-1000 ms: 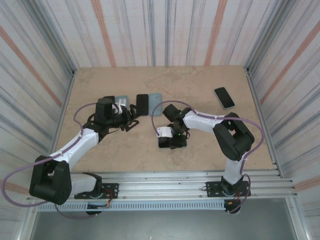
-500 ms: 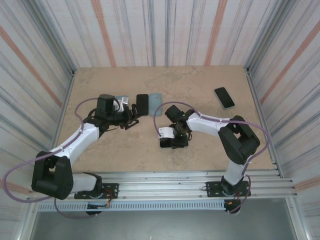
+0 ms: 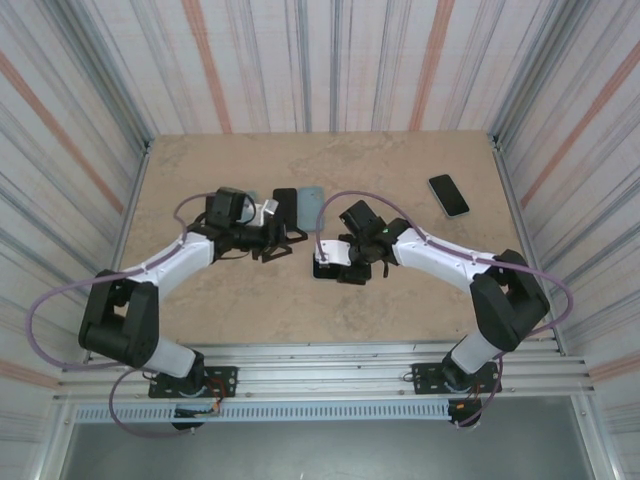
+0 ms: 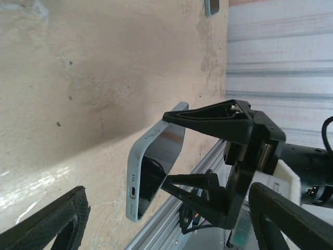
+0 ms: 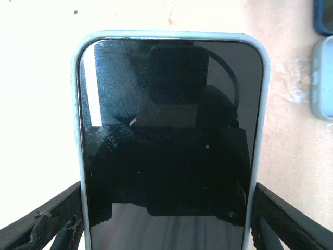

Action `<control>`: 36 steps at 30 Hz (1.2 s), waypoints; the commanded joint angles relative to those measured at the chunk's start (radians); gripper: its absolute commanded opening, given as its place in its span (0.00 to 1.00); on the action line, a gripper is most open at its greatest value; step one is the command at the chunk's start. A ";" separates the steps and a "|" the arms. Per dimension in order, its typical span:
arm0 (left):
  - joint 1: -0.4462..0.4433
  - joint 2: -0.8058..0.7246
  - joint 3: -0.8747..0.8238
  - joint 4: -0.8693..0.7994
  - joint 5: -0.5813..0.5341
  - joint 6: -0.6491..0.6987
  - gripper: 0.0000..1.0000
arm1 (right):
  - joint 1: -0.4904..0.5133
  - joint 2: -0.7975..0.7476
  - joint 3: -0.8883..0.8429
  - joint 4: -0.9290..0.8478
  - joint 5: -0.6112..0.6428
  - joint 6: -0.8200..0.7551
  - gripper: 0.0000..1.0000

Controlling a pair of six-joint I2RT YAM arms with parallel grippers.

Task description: Take the phone out of the phone case

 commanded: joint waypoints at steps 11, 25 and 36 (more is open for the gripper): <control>-0.097 0.153 0.145 -0.042 0.050 0.098 0.54 | -0.019 -0.086 0.027 0.037 -0.063 0.050 0.59; -0.125 0.205 0.194 -0.106 0.064 0.152 0.30 | -0.035 -0.098 0.028 0.065 -0.075 0.059 0.58; -0.126 0.200 0.209 -0.063 0.077 0.113 0.10 | -0.036 -0.098 0.014 0.091 -0.052 0.059 0.68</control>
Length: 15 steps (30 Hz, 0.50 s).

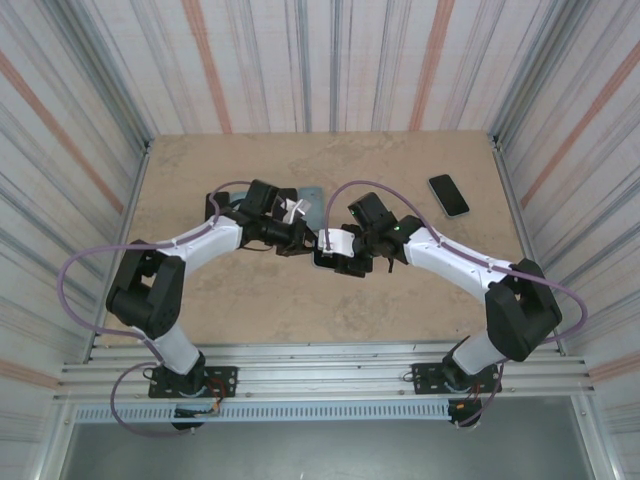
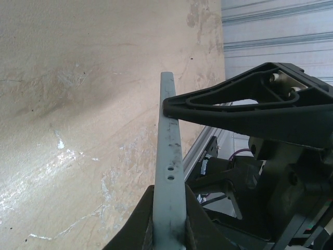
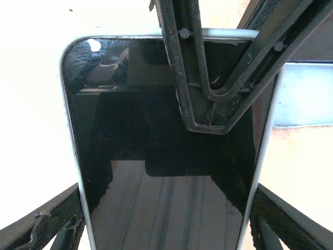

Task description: Take the phone out of the phone case

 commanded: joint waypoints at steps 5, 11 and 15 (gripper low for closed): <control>0.014 -0.037 -0.004 0.122 -0.010 -0.115 0.10 | -0.002 -0.058 -0.035 0.098 0.052 0.038 0.95; 0.045 -0.126 -0.077 0.349 -0.128 -0.286 0.08 | -0.041 -0.169 -0.123 0.236 0.031 0.283 1.00; 0.041 -0.190 -0.154 0.545 -0.250 -0.419 0.07 | -0.058 -0.267 -0.174 0.372 0.029 0.642 1.00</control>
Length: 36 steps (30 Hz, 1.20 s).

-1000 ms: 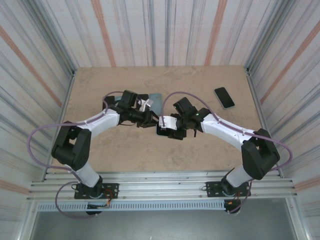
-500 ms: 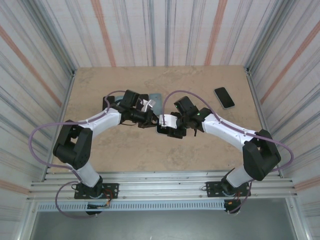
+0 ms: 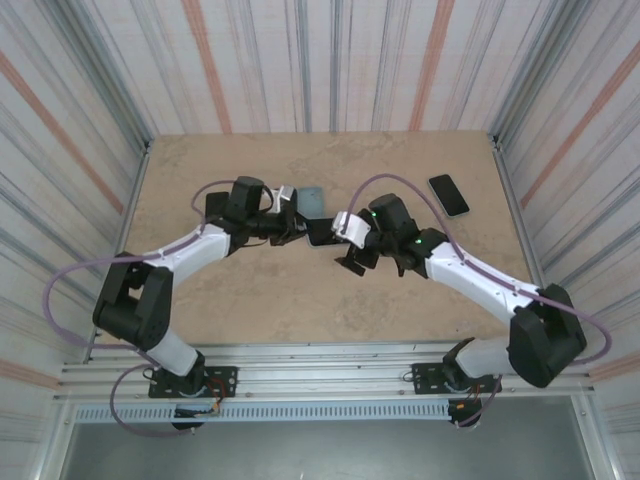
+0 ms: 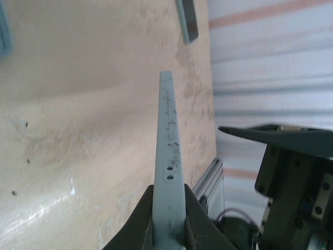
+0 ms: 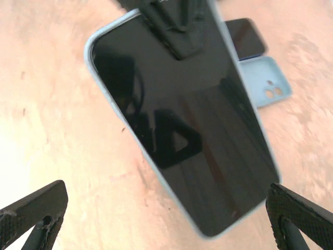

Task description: Take the phone out of the phone case

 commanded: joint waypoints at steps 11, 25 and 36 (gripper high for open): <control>-0.135 -0.205 -0.212 0.557 -0.520 -0.347 0.05 | -0.032 -0.213 -0.172 0.424 0.102 1.450 0.90; -0.325 -0.240 -0.274 0.676 -0.854 -0.573 0.06 | 0.057 -0.047 -0.258 0.867 0.149 1.819 0.62; -0.400 -0.238 -0.306 0.765 -1.007 -0.656 0.07 | 0.120 0.000 -0.258 1.019 0.268 1.905 0.38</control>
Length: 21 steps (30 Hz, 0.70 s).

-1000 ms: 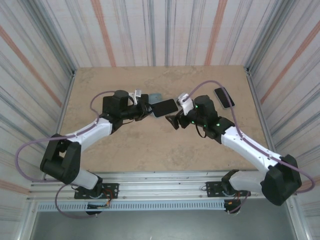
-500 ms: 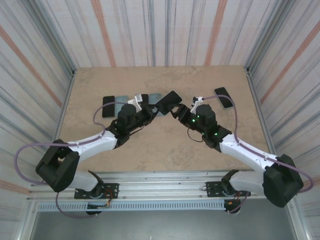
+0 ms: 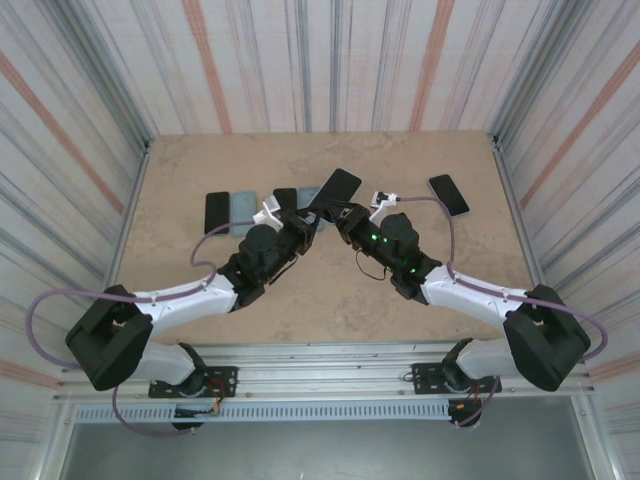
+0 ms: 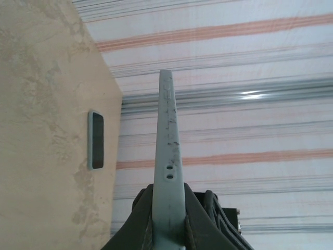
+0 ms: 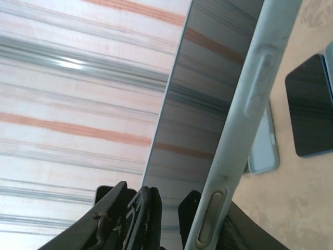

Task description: Take the phone out of the phone case

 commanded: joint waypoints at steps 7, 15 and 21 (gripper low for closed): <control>-0.017 -0.014 -0.007 0.094 -0.077 -0.069 0.12 | 0.032 0.017 0.001 0.142 0.077 0.069 0.21; -0.016 -0.034 -0.012 0.040 -0.079 -0.061 0.33 | 0.028 0.012 0.013 0.146 0.053 0.057 0.07; 0.119 -0.041 0.015 -0.069 0.170 -0.007 0.55 | -0.027 -0.028 0.024 0.093 -0.042 -0.003 0.06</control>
